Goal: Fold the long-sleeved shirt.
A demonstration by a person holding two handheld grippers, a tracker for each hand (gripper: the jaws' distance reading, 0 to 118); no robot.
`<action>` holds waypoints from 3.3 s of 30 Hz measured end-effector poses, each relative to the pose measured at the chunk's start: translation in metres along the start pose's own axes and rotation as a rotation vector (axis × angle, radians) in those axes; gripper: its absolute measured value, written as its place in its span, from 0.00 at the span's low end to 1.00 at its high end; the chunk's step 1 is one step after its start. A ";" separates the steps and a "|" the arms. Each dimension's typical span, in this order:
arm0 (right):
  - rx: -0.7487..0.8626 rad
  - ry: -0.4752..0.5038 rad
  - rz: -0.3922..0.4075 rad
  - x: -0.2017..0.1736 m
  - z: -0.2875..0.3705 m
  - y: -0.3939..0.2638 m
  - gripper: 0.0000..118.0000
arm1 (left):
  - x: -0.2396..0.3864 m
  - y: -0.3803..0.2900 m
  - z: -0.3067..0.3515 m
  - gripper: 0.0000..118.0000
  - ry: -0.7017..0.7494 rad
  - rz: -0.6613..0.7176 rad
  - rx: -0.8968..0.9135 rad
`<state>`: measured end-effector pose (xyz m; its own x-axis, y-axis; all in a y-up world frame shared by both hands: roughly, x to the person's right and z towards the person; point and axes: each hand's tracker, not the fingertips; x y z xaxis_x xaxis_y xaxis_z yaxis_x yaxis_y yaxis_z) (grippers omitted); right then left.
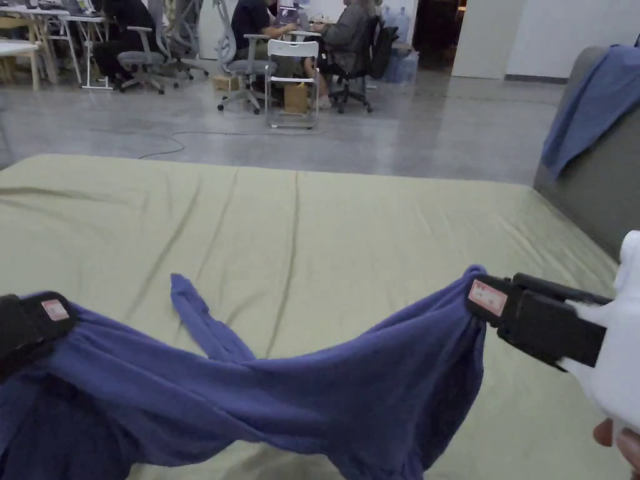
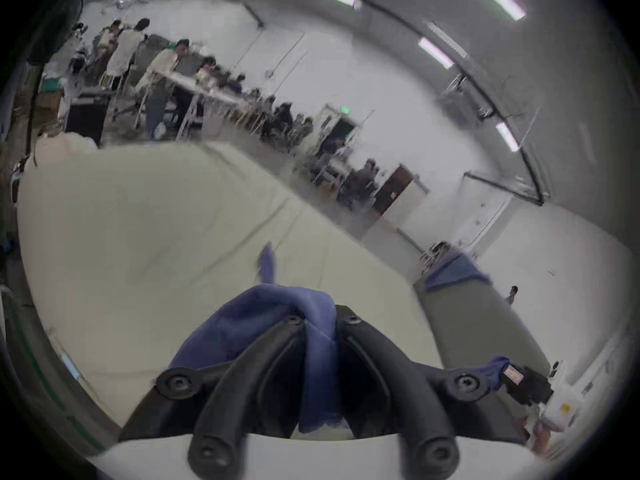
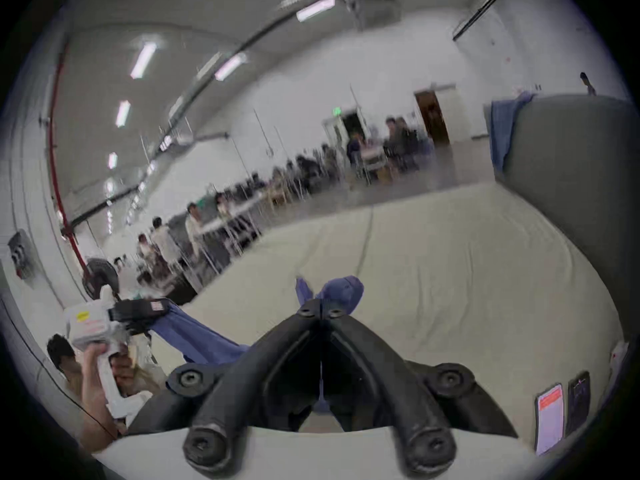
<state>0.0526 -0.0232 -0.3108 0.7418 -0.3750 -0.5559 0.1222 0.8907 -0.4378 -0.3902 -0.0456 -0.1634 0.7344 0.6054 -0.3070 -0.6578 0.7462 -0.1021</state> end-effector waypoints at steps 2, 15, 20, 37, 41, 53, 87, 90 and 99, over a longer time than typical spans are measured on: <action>0.048 0.029 -0.029 -0.001 0.012 0.027 0.00 | 0.016 0.023 0.000 0.07 -0.040 -0.041 0.043; 0.133 -0.168 0.016 0.002 -0.061 0.246 0.00 | 0.143 0.165 -0.082 0.07 -0.153 -0.128 0.112; 0.172 -0.305 0.014 0.001 -0.109 0.337 0.00 | 0.186 0.220 -0.135 0.07 -0.075 -0.220 0.169; -0.055 -0.476 0.057 0.098 -0.285 0.244 0.00 | 0.103 0.155 -0.352 0.07 0.076 -0.308 -0.049; -0.244 -0.459 -0.046 0.156 -0.315 0.126 0.00 | 0.025 0.050 -0.384 0.07 0.160 -0.269 -0.242; -0.443 -0.400 0.020 0.153 -0.165 -0.075 0.00 | -0.080 -0.109 -0.224 0.07 0.275 -0.139 -0.437; -0.329 -0.382 0.122 0.051 0.066 -0.162 0.26 | -0.081 -0.139 0.045 0.00 0.208 -0.232 -0.422; -0.350 -0.307 0.088 0.035 0.063 -0.176 0.00 | -0.078 -0.158 0.050 0.00 0.251 -0.330 -0.423; -0.364 -0.216 0.028 0.036 0.021 -0.182 0.00 | -0.097 -0.100 -0.149 1.00 0.345 -0.553 -0.309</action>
<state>0.0706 -0.1936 -0.2358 0.8675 -0.2548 -0.4273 -0.1121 0.7368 -0.6668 -0.4204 -0.2197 -0.2642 0.9127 0.0014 -0.4087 -0.2594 0.7748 -0.5765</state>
